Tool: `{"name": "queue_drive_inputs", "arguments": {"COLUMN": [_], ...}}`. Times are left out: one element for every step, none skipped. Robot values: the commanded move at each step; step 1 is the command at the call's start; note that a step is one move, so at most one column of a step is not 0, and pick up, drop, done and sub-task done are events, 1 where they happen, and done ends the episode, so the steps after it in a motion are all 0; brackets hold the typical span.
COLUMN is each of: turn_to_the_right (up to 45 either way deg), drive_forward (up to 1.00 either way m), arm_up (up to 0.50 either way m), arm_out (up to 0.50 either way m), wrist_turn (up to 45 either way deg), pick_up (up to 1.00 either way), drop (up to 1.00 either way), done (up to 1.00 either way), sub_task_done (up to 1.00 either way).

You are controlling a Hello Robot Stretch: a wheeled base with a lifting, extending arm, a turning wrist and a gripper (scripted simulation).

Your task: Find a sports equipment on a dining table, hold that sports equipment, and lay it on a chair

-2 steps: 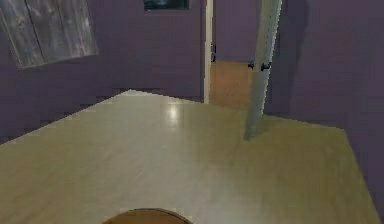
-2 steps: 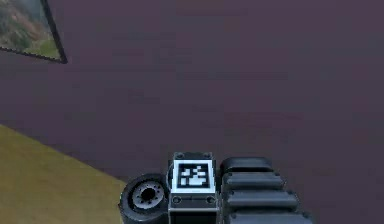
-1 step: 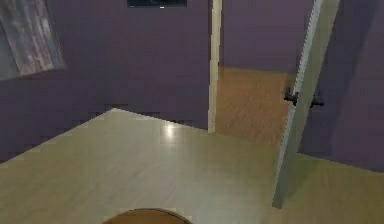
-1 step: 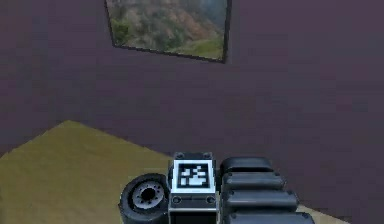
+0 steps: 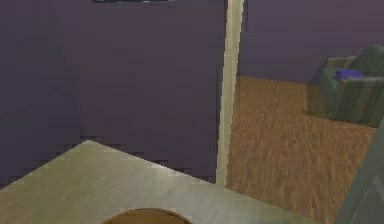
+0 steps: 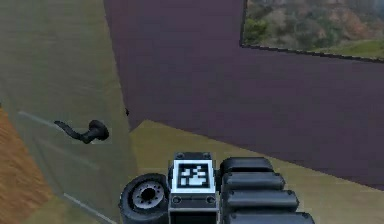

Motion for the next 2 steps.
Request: {"name": "queue_drive_inputs", "arguments": {"turn_to_the_right": [12.0,3.0], "drive_forward": [0.0,0.0], "arm_up": [0.0,0.0], "arm_out": [0.0,0.0], "wrist_turn": [0.0,0.0], "pick_up": [0.0,0.0], "drop": [0.0,0.0], "done": [0.0,0.0], "sub_task_done": [0.0,0.0]}}
